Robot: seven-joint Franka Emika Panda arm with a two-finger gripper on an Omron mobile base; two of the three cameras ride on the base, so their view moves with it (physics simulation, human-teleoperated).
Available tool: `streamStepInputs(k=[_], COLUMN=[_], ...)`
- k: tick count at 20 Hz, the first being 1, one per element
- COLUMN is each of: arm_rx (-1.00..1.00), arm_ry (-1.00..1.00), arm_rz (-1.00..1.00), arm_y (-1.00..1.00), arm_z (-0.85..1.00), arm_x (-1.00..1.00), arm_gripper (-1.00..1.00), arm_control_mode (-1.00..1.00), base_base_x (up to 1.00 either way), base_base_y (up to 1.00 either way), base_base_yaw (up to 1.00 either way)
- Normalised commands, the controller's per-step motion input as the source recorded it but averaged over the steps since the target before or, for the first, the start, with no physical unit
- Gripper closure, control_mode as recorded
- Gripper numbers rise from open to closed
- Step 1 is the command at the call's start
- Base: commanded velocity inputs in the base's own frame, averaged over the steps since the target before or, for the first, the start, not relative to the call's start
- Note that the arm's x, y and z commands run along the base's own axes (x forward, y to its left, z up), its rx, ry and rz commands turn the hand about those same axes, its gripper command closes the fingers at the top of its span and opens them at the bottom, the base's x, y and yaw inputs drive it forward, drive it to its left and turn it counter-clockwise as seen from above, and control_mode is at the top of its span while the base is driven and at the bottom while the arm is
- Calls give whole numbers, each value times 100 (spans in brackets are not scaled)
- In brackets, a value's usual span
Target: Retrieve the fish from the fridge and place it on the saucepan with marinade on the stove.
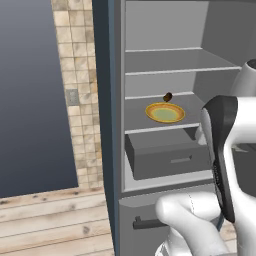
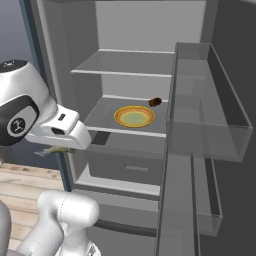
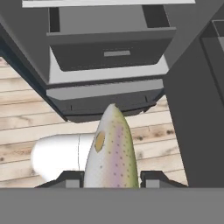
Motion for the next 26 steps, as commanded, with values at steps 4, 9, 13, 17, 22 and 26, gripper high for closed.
streamStepInputs(k=[4, 9, 13, 17, 22, 26], arm_rx=[0, 0, 0, 0, 0, 0], arm_ry=[0, 0, 0, 0, 0, 0], arm_rz=[0, 0, 0, 0, 0, 0], arm_y=[3, 0, 0, 0, 0, 0], arm_z=[1, 1, 0, 0, 0, 0], arm_x=[0, 0, 0, 0, 0, 0], arm_gripper=[100, 100, 100, 100, 100, 100], arm_control_mode=[-100, -100, -100, -100, 100, 100], base_base_x=[0, 0, 0, 0, -3, -81], base_base_y=[0, 0, 0, 0, 0, 5], base_base_yaw=[0, 0, 0, 0, 0, 0])
